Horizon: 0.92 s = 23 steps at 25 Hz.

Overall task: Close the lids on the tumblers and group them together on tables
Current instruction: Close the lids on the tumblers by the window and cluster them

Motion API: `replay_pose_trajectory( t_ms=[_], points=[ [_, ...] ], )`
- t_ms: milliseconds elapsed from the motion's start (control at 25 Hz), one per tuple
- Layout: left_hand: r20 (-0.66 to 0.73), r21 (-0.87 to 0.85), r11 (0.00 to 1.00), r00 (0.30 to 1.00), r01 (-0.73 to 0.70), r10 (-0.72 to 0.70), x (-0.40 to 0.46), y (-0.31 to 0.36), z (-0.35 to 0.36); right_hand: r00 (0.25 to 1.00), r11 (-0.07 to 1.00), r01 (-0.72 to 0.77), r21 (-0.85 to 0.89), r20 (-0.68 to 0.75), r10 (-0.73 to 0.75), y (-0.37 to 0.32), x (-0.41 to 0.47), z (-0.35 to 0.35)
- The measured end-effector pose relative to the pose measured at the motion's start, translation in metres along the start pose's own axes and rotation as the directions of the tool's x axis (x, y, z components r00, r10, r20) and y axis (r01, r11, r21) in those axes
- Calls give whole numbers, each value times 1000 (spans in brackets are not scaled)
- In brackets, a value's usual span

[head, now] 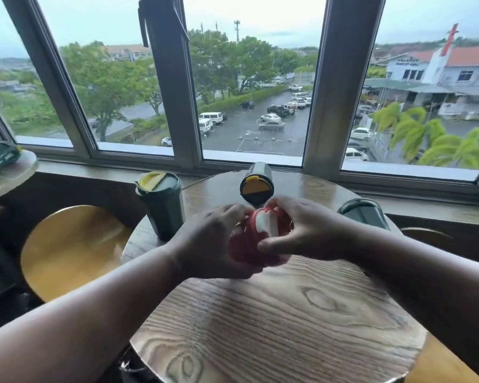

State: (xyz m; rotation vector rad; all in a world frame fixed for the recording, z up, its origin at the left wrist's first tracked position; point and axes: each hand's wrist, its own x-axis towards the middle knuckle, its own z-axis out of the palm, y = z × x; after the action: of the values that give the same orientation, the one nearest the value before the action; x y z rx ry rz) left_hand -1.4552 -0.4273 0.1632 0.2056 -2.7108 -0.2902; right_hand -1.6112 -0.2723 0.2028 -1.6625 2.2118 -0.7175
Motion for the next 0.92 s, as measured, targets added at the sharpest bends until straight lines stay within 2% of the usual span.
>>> replay_pose_trajectory(
  t_ms=[120,200,480,720,840,920],
  points=[
    [-75,-291,957,996,18,-41,15,-15,11,995,995,-42,-92,-91,33,-13,20,-8],
    [-81,-416,909,994,31,-71,20,-24,20,991,984,-74,-162,-122,54,-20,31,-8],
    [47,-683,721,992,119,-119,24,-52,34,982,966,-164,-200,-125,141,-32,55,5],
    [129,-713,678,984,177,-122,20,-57,26,982,956,-184,-228,-73,171,-36,57,2],
    [95,-594,790,988,152,-119,15,-56,7,984,951,-177,-252,-69,165,-41,63,-7],
    [27,-464,883,997,71,-67,11,-57,-15,988,965,-134,-227,-100,113,-49,72,-12]
  ],
)
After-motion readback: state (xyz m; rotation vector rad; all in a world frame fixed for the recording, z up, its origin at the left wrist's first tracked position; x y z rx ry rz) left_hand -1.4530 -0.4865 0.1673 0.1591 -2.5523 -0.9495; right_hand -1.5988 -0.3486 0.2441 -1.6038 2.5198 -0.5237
